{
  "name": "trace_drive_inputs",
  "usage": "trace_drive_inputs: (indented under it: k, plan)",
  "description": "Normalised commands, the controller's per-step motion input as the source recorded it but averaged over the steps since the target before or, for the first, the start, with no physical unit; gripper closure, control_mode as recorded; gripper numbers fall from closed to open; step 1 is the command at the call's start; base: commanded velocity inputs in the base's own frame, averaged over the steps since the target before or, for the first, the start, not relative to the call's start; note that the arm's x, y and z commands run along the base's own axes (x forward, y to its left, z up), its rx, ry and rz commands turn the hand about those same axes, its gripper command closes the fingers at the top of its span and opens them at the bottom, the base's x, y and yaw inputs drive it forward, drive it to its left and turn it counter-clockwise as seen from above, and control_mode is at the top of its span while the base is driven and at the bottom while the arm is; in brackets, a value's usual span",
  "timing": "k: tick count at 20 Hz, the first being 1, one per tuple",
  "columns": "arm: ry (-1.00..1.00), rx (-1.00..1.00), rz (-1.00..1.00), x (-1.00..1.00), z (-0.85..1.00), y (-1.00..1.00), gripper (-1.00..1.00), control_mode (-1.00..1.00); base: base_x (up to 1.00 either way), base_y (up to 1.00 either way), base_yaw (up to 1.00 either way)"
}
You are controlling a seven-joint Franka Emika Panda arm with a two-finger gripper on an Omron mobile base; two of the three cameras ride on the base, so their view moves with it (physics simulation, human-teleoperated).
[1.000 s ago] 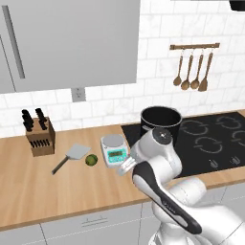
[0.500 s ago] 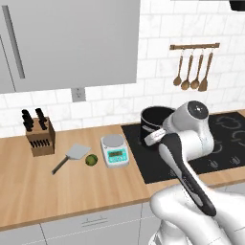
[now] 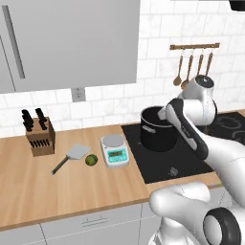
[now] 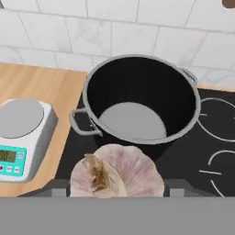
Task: Put the garlic and lime in the pot. Retrieve the spatula and lightly stir the vegetables in the pot.
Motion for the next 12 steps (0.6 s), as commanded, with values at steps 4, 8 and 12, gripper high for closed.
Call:
trace_drive_inputs:
  k: [4,8,12]
  plan:
    - [0.29,-0.01,-0.04,1.00,-0.65,0.00,1.00,-1.00,0.00,0.00,0.00]
    - [0.14,0.04,0.00,1.00,-0.16,-0.15,1.00,-1.00,0.00,0.00,0.00]
    - [0.06,0.03,0.00,0.92,-0.37,-0.16,1.00,-1.00,0.00,0.00,0.00]
